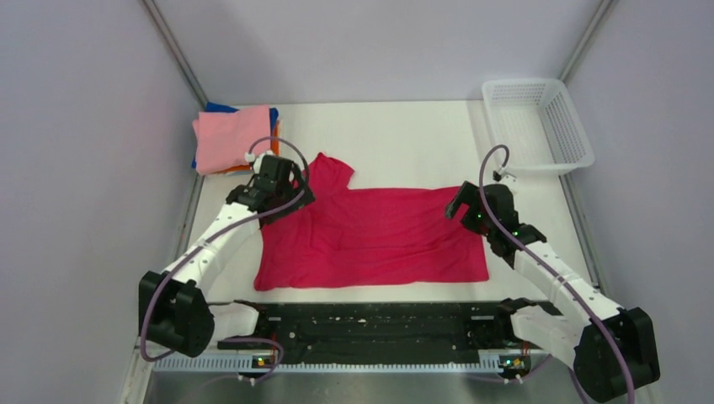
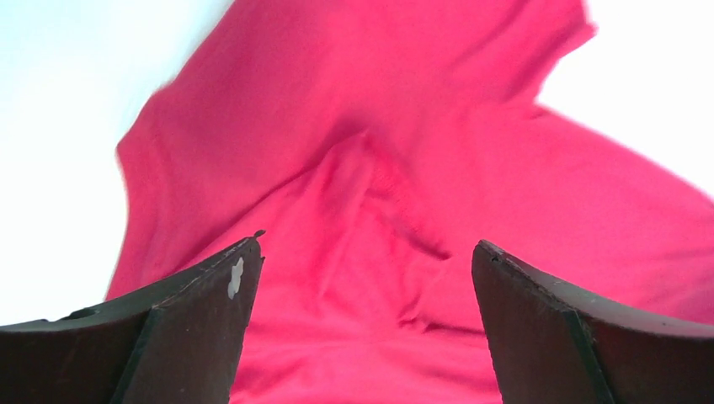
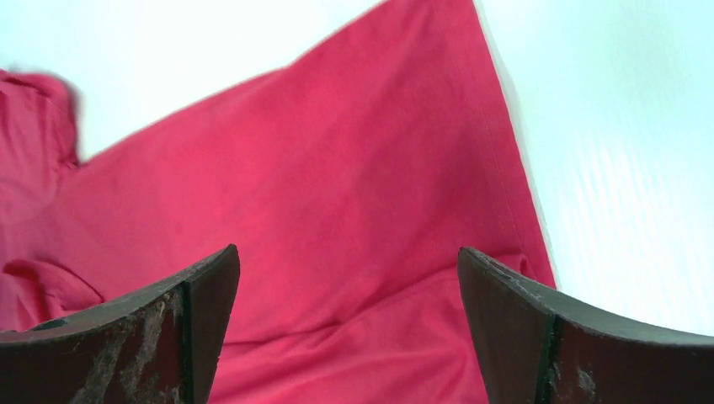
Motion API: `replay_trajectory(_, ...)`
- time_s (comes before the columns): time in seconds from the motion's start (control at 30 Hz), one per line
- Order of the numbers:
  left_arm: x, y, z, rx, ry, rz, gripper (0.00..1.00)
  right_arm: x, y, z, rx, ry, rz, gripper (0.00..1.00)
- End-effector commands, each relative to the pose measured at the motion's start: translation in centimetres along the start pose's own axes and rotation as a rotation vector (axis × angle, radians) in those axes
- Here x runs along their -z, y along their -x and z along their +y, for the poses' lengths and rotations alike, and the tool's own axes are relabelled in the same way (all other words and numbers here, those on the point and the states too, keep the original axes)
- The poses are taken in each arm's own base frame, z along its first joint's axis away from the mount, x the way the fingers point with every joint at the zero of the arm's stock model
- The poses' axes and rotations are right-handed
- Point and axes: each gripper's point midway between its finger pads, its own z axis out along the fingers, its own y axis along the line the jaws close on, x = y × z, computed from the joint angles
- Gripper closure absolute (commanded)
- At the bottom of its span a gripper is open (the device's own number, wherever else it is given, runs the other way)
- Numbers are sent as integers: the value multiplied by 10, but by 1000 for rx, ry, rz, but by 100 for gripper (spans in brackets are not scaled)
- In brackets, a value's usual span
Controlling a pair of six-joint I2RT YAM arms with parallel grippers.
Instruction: Fold and stack the t-shirts
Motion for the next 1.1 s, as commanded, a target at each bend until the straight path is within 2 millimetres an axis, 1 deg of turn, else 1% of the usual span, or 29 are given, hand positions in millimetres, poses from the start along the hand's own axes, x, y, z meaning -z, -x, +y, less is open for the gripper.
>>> replay_trajectory(0.0, -2, 52, -57, -19, -161, -115, 1, -1, 51, 33, -34, 87, -182, 1)
replay_trajectory(0.1, -16, 79, -85, -14, -162, -117, 1, -6, 67, 34, -14, 55, -222, 1)
replay_trajectory(0.17, -34, 103, -99, -31, -131, -164, 1, -9, 73, 32, 9, 22, -230, 1)
replay_trajectory(0.23, -58, 123, -107, -51, -72, -191, 2, -13, 75, 30, 24, 2, -229, 1)
replay_trajectory(0.33, -101, 141, -117, -84, 17, -181, 7, -18, 71, 27, 47, -17, -212, 1)
replay_trajectory(0.43, -142, 159, -137, -111, 37, -184, 19, -22, 62, 17, 70, -52, -186, 1)
replay_trajectory(0.47, -156, 155, -137, -128, 53, -168, 22, -23, 60, 13, 77, -68, -180, 1)
replay_trajectory(0.5, -166, 157, -140, -140, 59, -166, 23, -24, 58, 9, 81, -84, -179, 1)
replay_trajectory(0.57, -176, 167, -148, -155, 57, -188, 27, -25, 57, 3, 86, -110, -180, 1)
replay_trajectory(0.6, -183, 167, -148, -164, 66, -191, 27, -26, 56, 2, 86, -113, -178, 1)
replay_trajectory(0.67, -193, 166, -141, -171, 107, -194, 29, -28, 55, 3, 87, -108, -168, 1)
replay_trajectory(0.8, -205, 155, -132, -187, 146, -170, 33, -33, 50, 5, 93, -103, -144, 1)
replay_trajectory(0.9, -211, 151, -130, -190, 149, -161, 43, -35, 47, 5, 97, -105, -127, 1)
replay_trajectory(1.07, -219, 147, -131, -184, 143, -155, 53, -37, 45, 1, 105, -126, -117, 1)
